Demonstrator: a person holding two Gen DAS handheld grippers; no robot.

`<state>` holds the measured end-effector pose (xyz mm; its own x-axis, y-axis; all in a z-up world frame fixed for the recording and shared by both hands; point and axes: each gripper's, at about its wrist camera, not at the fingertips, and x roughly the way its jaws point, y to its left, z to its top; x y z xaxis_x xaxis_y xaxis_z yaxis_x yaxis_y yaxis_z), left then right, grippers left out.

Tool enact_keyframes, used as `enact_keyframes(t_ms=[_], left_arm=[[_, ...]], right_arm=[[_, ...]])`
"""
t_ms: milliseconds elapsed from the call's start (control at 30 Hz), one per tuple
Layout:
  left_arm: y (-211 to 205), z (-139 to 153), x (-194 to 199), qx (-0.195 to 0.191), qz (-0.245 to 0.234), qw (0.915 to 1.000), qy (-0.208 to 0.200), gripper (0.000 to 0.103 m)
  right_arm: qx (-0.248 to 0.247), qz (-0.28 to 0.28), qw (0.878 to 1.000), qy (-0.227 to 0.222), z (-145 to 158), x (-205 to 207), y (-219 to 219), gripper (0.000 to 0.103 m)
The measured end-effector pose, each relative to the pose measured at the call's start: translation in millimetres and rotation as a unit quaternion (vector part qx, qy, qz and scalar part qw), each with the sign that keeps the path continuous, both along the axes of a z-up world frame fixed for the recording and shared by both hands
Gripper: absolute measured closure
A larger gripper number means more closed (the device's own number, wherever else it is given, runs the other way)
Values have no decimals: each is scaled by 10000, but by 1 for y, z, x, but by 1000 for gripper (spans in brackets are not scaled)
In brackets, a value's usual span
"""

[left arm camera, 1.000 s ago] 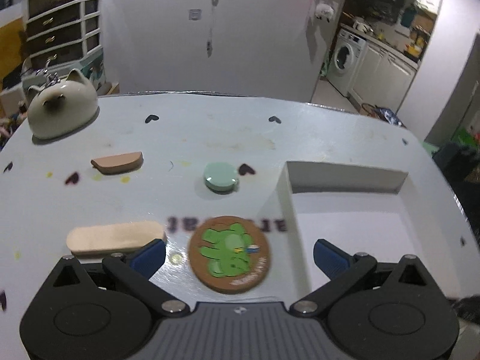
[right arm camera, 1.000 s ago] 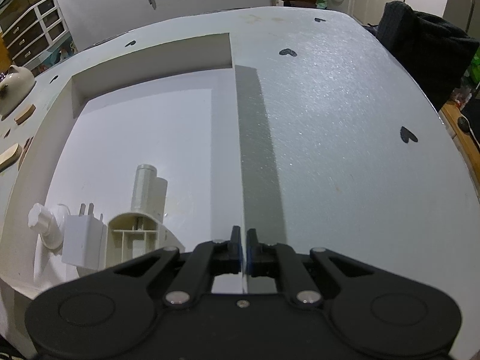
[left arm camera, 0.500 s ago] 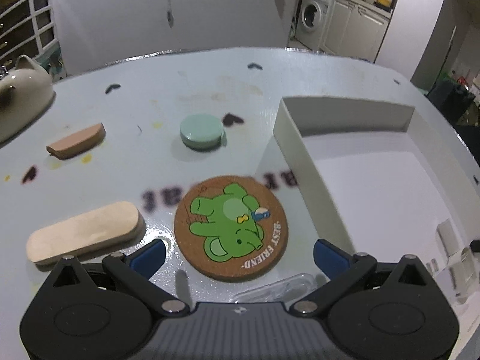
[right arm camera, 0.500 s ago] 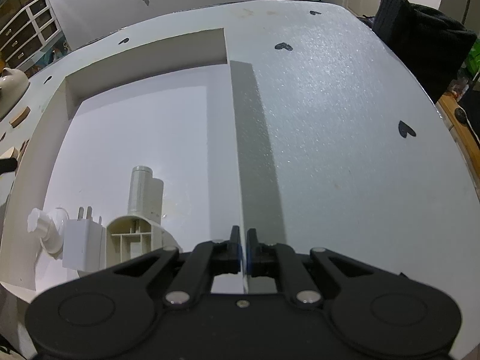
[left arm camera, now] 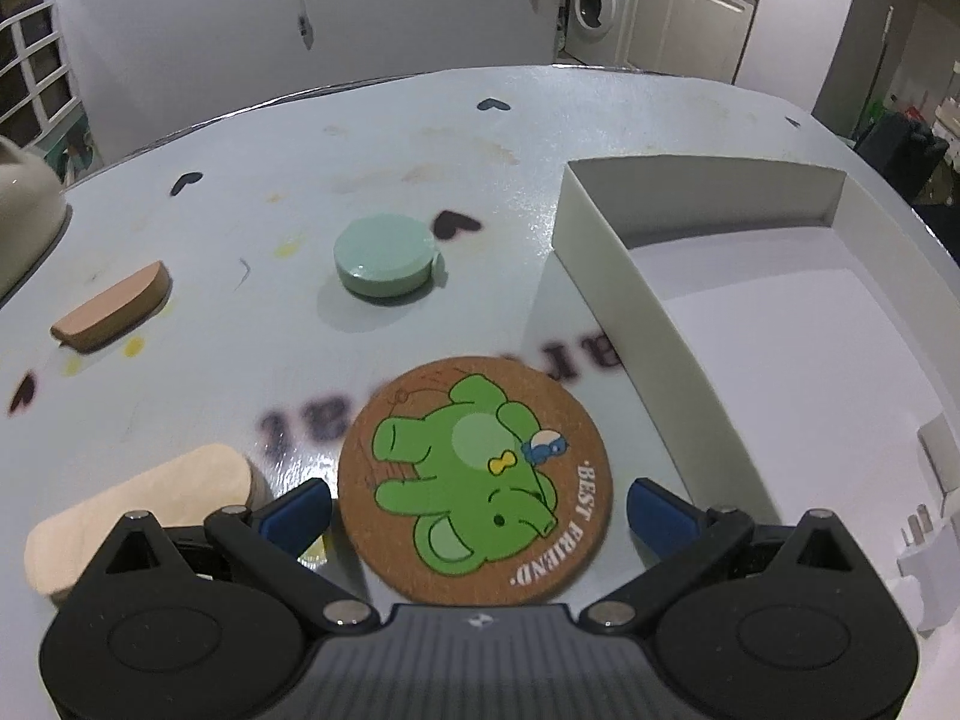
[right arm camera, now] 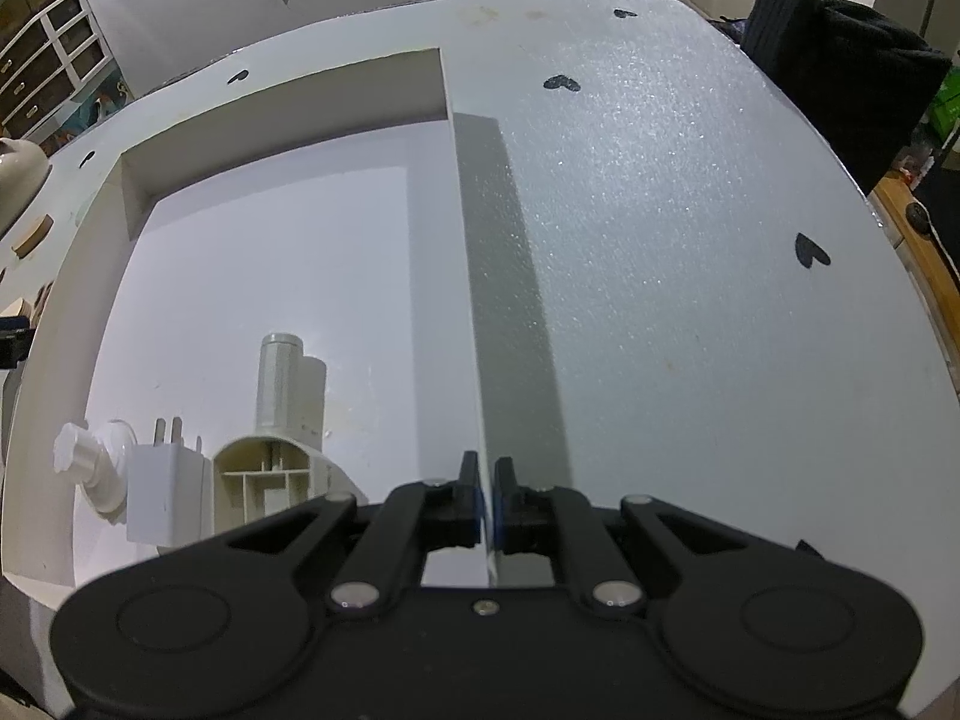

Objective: Organize rigid objects
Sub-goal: 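Move the left tool toward the cork elephant coaster, then close the left tool on the cork elephant coaster and lift it, then carry the coaster with the left tool into the tray and release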

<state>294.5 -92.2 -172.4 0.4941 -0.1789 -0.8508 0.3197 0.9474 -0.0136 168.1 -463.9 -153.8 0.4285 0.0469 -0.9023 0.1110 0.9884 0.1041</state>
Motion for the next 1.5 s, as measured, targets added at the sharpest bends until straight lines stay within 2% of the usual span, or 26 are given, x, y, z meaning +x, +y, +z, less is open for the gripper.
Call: enact_keyframes(t_ms=[367,567,733,833,1033,1167,1300,1500], left_arm=[[-1,-3,12,70,-197,9996,-185,0],[-1,-2,8,63,-214,9994,-256,4],[1,-1,4,56,-110,9996,-245,4],[10,2,4,-5,117,9997,-235,4],[25,36,7,-219,576,9969,-488,4],[20,67,12,-425,631,9946,-700,4],[-4,93,17,-696,472,9933,-792,4],[-58,112,22,-1055,-136,9918,-704,4]], right_arm=[[9,-8,10000,25,-1,2,0,98],[22,-29,10000,6,-2,0,0,98],[19,-28,10000,-8,-1,-1,0,98],[16,-20,10000,-13,-1,-1,0,98],[2,-2,10000,-18,0,-1,1,98],[-7,14,10000,-27,0,-2,1,98],[-13,20,10000,-27,1,-2,1,98],[-17,16,10000,-26,1,-2,1,98]])
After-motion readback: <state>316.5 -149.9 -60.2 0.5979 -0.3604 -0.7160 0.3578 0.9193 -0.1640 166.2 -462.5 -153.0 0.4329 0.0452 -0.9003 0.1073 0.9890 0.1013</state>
